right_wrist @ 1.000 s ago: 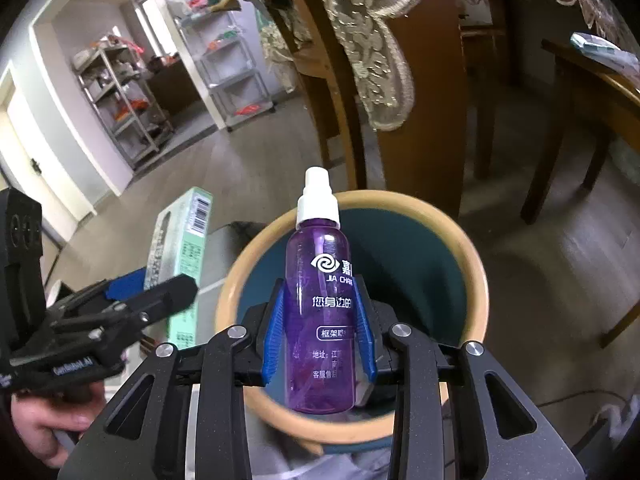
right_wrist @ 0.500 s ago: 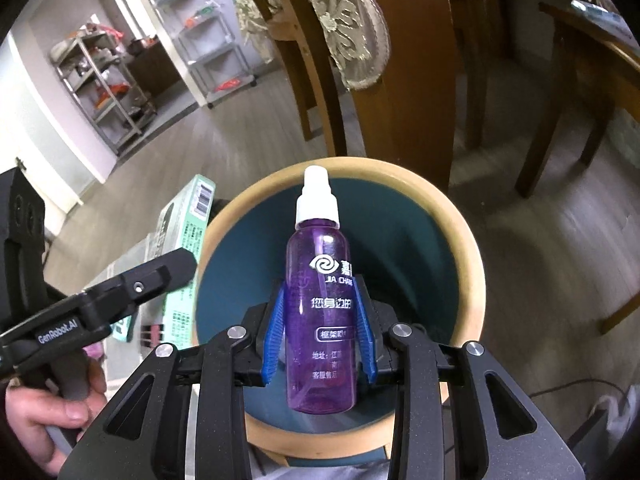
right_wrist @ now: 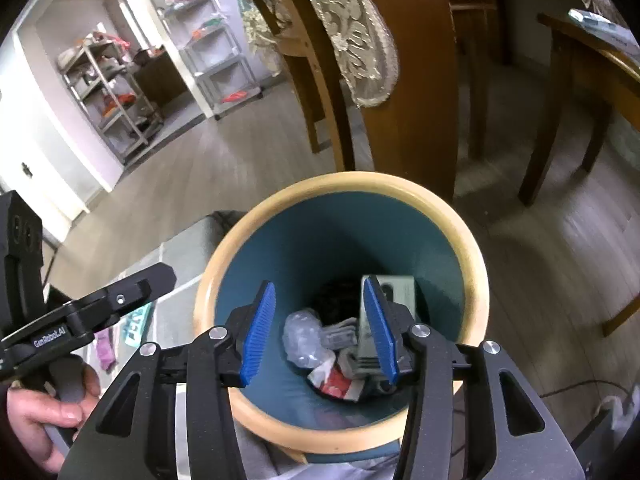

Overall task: Collect trash
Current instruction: 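Carry box and bottle over the teal bin and open both grippers, then move the left gripper to the pink-and-silver wrapper and close on it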

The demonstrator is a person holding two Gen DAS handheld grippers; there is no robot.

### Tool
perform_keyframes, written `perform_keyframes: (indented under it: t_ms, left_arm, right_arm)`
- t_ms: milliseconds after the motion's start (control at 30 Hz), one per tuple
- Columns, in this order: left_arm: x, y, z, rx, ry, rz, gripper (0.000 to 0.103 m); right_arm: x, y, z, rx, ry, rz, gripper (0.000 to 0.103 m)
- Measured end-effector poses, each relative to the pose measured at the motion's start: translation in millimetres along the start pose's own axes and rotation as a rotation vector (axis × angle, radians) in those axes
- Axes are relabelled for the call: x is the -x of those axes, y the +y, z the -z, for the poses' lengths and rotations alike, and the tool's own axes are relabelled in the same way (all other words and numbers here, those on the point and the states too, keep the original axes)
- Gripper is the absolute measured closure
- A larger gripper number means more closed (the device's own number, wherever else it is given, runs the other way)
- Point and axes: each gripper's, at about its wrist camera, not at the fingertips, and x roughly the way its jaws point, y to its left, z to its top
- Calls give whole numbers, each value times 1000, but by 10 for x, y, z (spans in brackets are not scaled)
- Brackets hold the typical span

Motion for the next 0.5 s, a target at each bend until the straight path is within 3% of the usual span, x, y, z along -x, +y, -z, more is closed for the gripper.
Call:
perform_keyframes:
  t_ms: [167,500]
  left_arm:
    - [263,210,79,9,-27,-54,15]
    - [798,742,216,61,-66,-144,14]
  right_arm:
    - [43,144,27,34,-6,-14,47]
    - [56,429,87,107,2,-21,39]
